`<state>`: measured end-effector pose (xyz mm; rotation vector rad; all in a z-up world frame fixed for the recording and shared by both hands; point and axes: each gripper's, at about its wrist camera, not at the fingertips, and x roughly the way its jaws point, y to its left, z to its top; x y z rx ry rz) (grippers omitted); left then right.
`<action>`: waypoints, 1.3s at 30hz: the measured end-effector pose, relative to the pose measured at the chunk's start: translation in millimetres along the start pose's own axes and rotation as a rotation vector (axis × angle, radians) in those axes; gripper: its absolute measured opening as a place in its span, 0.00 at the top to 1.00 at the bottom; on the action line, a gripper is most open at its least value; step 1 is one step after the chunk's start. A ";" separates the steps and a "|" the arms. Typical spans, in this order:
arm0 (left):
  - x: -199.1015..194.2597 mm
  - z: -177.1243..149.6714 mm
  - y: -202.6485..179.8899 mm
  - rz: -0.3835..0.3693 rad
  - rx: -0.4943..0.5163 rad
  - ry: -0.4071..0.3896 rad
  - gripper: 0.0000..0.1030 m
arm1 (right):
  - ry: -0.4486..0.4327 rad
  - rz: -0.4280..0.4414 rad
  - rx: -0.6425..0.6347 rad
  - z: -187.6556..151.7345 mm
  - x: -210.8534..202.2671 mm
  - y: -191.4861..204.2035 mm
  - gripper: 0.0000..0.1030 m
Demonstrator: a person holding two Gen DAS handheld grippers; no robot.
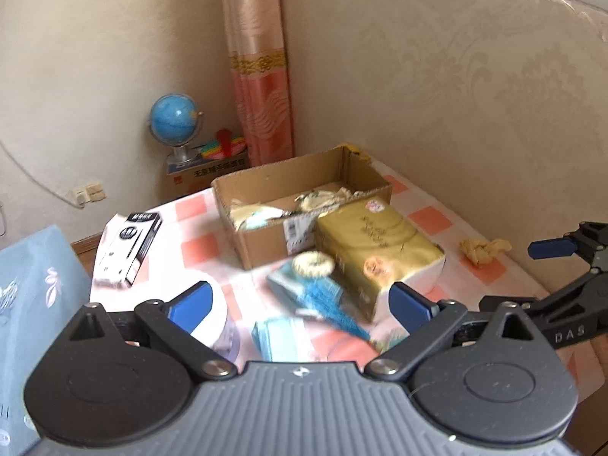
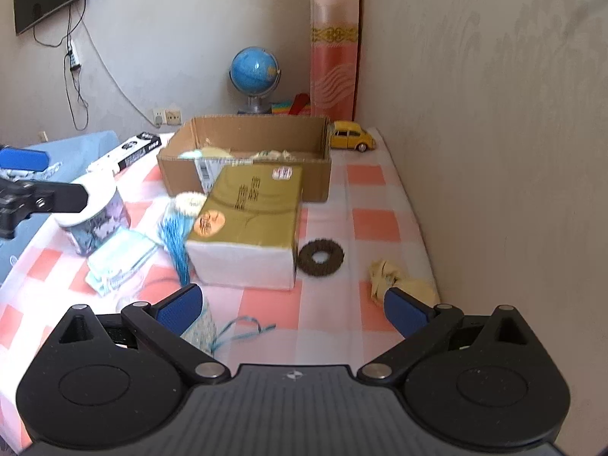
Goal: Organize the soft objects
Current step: 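Withdraw the right tool from the box back over the table, then lower the right tool onto the blue floral sachet and grasp it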
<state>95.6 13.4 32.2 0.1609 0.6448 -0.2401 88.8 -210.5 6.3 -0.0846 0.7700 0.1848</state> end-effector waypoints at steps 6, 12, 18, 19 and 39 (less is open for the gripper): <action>-6.7 -35.1 -0.7 0.004 -0.062 -0.002 0.04 | 0.050 0.014 -0.020 -16.1 11.9 7.1 0.00; 1.3 -50.1 1.0 -0.010 -0.080 0.033 0.04 | 0.111 0.020 -0.047 -30.2 26.2 18.4 0.00; 4.7 -56.7 -1.7 -0.014 -0.068 0.034 0.03 | 0.146 0.029 -0.084 -36.4 37.3 29.2 0.00; 5.9 -57.7 -2.1 -0.015 -0.070 0.040 0.03 | 0.154 0.032 -0.087 -36.9 39.9 30.7 0.00; 32.0 -70.3 -27.4 -0.058 0.023 0.115 0.02 | 0.171 -0.044 -0.007 -40.5 67.7 -5.4 0.00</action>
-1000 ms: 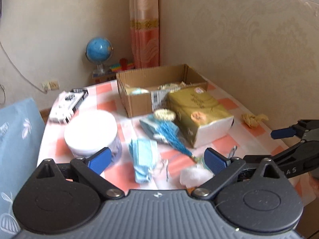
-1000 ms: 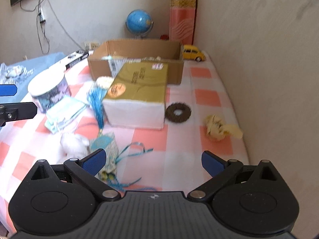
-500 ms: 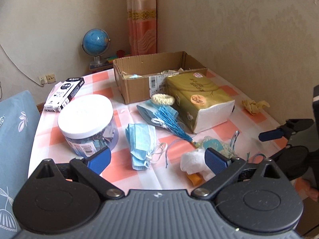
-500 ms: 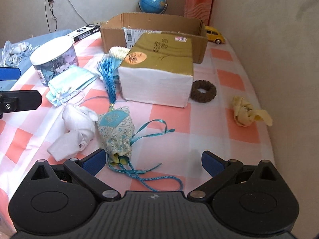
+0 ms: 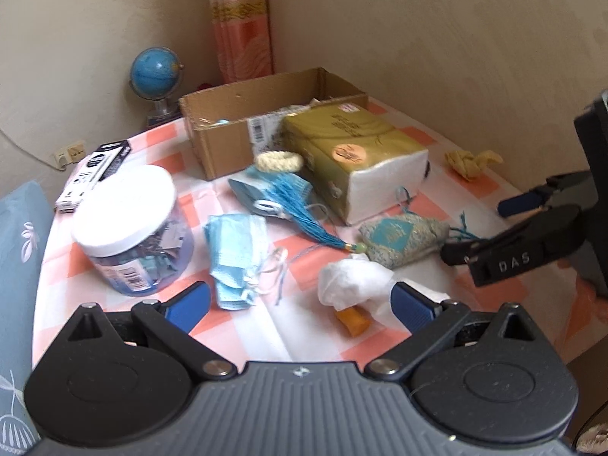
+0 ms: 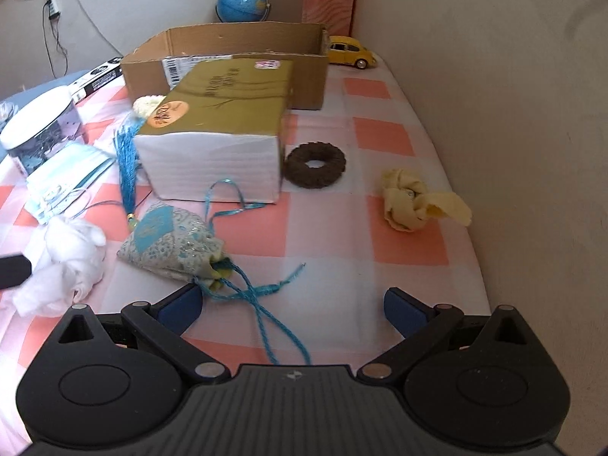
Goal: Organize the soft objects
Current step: 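Lower the right tool onto the blue floral sachet and grasp it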
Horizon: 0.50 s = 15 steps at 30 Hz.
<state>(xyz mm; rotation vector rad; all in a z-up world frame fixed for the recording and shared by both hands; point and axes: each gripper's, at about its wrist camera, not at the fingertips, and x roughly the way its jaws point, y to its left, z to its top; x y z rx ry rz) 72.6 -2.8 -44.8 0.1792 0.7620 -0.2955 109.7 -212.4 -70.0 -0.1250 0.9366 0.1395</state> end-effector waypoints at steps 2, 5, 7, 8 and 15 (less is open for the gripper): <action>4.6 0.9 -3.4 -0.004 0.017 0.009 0.02 | -0.009 0.008 -0.006 -1.1 0.8 -2.4 0.00; 10.2 1.8 -7.4 -0.036 0.033 0.018 0.02 | -0.022 0.015 -0.018 -3.1 1.0 -3.3 0.00; 13.4 2.3 -9.7 -0.055 0.043 0.020 0.03 | -0.031 0.020 -0.023 -4.5 0.7 -4.7 0.00; 14.5 2.6 -10.8 -0.057 0.044 0.021 0.06 | -0.036 0.022 -0.025 -5.0 0.4 -5.0 0.00; 19.2 8.8 -15.9 -0.100 0.032 0.030 0.25 | -0.057 0.030 -0.033 -5.3 1.5 -4.9 0.00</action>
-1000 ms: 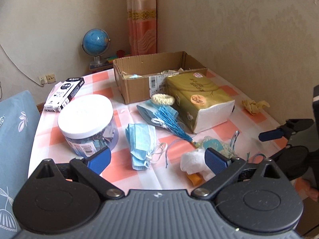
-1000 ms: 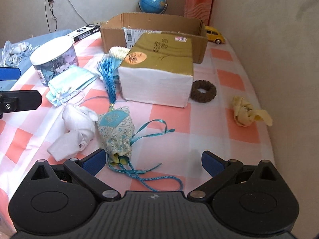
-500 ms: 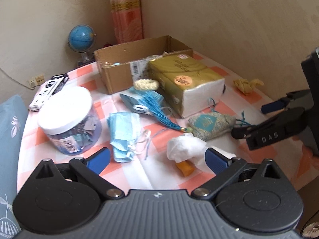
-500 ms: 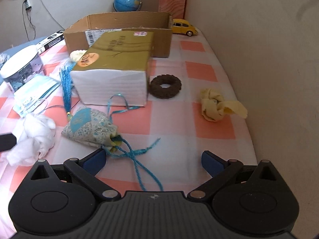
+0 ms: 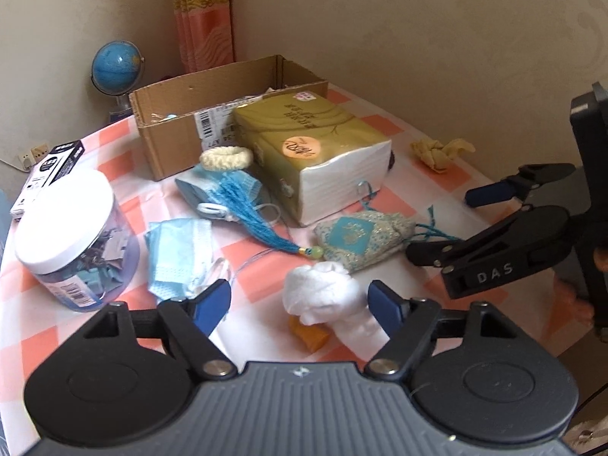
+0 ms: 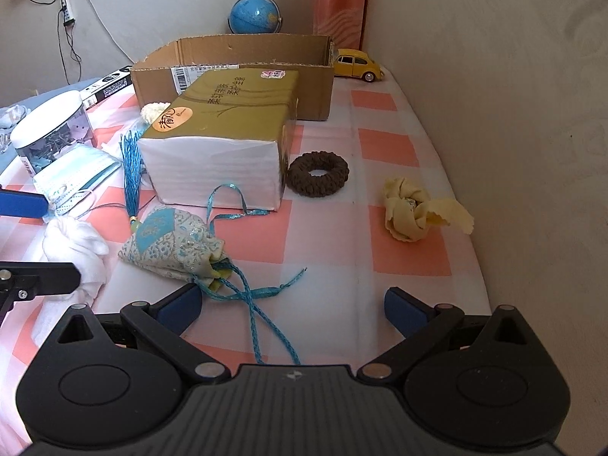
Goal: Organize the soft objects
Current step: 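Lower the right tool onto the blue floral sachet and grasp it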
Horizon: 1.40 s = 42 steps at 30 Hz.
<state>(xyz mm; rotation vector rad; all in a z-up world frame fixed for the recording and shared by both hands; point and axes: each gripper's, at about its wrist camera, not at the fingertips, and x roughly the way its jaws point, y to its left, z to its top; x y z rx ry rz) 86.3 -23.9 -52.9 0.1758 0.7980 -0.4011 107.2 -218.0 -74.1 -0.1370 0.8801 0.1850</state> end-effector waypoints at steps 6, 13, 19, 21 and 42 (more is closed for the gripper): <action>8.8 2.6 -5.3 -0.047 0.008 0.023 0.52 | -0.008 0.002 -0.003 -0.5 0.3 -0.6 0.00; 4.4 1.8 -3.4 -0.060 -0.017 0.010 0.55 | -0.008 -0.007 0.002 1.9 1.8 -2.8 0.00; -7.7 4.4 1.9 -0.038 -0.028 -0.029 0.55 | -0.011 -0.047 0.033 9.6 -2.1 -8.6 0.00; -11.2 5.4 4.8 -0.030 -0.035 -0.040 0.55 | -0.028 -0.028 0.024 10.5 -9.8 -6.3 0.00; -13.8 1.5 43.7 0.004 -0.129 -0.039 0.55 | -0.020 0.122 -0.103 32.4 17.0 56.2 0.11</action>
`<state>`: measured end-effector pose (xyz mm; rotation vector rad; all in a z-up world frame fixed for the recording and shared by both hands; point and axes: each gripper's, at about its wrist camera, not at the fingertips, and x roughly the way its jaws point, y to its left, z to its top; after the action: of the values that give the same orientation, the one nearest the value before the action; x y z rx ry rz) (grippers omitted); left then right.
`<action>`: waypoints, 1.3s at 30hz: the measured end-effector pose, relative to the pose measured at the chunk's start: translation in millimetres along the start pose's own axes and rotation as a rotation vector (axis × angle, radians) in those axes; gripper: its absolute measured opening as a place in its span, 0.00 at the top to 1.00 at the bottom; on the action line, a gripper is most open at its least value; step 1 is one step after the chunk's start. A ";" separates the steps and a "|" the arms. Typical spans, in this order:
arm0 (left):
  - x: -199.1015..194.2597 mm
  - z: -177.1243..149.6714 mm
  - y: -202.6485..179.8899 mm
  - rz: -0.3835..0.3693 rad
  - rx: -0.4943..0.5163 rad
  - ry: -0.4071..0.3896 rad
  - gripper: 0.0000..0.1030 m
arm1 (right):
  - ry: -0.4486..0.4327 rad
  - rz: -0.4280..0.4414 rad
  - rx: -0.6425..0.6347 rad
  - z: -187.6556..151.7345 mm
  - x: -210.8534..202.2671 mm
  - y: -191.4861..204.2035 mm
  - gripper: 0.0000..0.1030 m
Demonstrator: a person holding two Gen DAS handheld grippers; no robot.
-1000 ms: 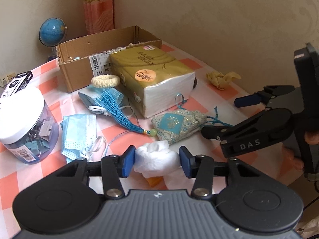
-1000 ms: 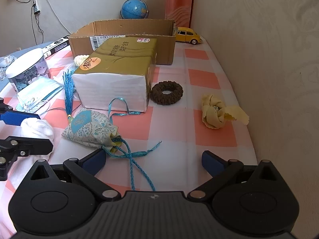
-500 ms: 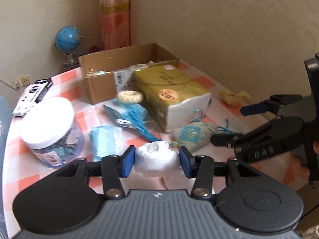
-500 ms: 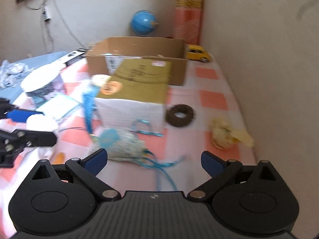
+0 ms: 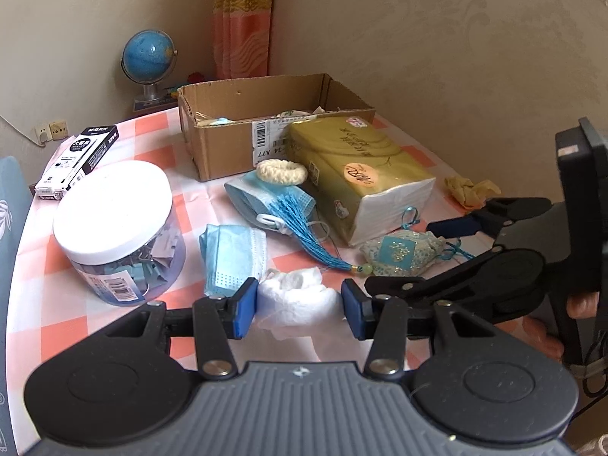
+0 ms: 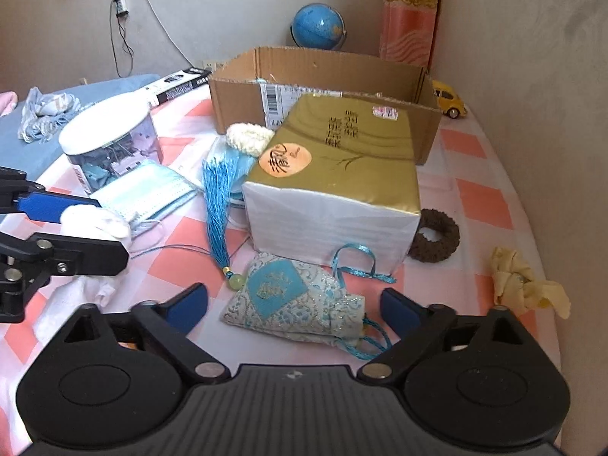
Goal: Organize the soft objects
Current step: 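Lower the right tool onto the blue floral sachet and grasp it, then lift the sachet with the right tool and release it into the box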
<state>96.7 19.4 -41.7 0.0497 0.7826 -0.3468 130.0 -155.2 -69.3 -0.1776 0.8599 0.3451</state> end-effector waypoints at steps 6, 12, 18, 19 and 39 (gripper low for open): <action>1.6 -0.7 0.8 -0.002 -0.003 0.003 0.55 | 0.004 -0.028 -0.012 0.7 1.1 3.3 0.22; -3.2 -0.7 -0.9 -0.002 0.010 0.014 0.55 | 0.013 -0.038 -0.012 -0.6 -6.4 1.3 0.42; -17.1 -1.3 -6.0 -0.003 0.046 0.009 0.55 | 0.000 -0.037 -0.021 -2.3 -21.2 0.3 0.43; -19.4 -1.4 -6.6 -0.004 0.049 0.009 0.55 | -0.006 -0.033 -0.018 -1.8 -25.5 -0.4 0.43; -45.2 -15.8 -7.1 -0.031 0.085 -0.013 0.55 | -0.151 -0.041 -0.038 42.0 -97.8 -9.0 0.43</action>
<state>54.0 28.4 -20.8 0.1146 0.7560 -0.4096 104.2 -173.4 32.8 -0.2016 0.7000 0.3320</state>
